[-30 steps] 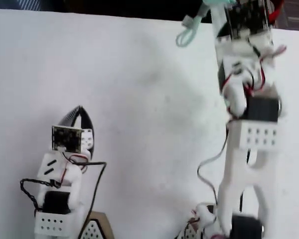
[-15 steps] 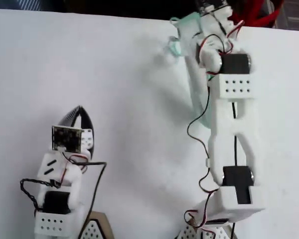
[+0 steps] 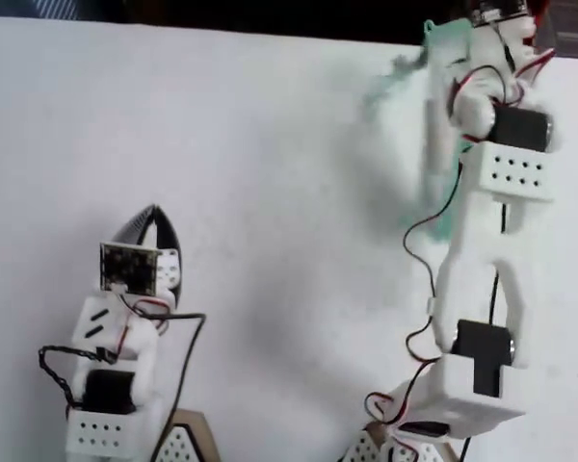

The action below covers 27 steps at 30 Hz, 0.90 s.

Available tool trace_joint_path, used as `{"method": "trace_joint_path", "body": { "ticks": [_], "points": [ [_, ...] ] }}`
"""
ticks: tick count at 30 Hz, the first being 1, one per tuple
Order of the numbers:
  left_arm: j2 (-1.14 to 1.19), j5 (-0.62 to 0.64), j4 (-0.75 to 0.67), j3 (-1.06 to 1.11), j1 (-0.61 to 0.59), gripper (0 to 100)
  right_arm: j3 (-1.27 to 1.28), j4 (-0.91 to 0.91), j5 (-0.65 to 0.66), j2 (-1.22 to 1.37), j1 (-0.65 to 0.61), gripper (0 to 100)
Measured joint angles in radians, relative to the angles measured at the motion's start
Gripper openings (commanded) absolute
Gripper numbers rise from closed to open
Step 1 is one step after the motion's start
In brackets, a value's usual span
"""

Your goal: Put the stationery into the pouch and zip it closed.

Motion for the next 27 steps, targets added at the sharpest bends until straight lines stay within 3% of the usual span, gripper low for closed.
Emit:
{"method": "trace_joint_path", "body": {
  "ticks": [7, 16, 27],
  "points": [
    [0.0, 0.0, 0.0, 0.0, 0.0, 3, 0.103, 0.123, 0.002, -0.031, -0.176, 1.8],
    [0.0, 0.0, 0.0, 0.0, 0.0, 3, 0.494, 0.066, 0.003, -0.044, -0.388, 1.8],
    [0.0, 0.0, 0.0, 0.0, 0.0, 3, 0.606, 0.028, 0.0, -0.04, -0.583, 1.8]
  ]
}}
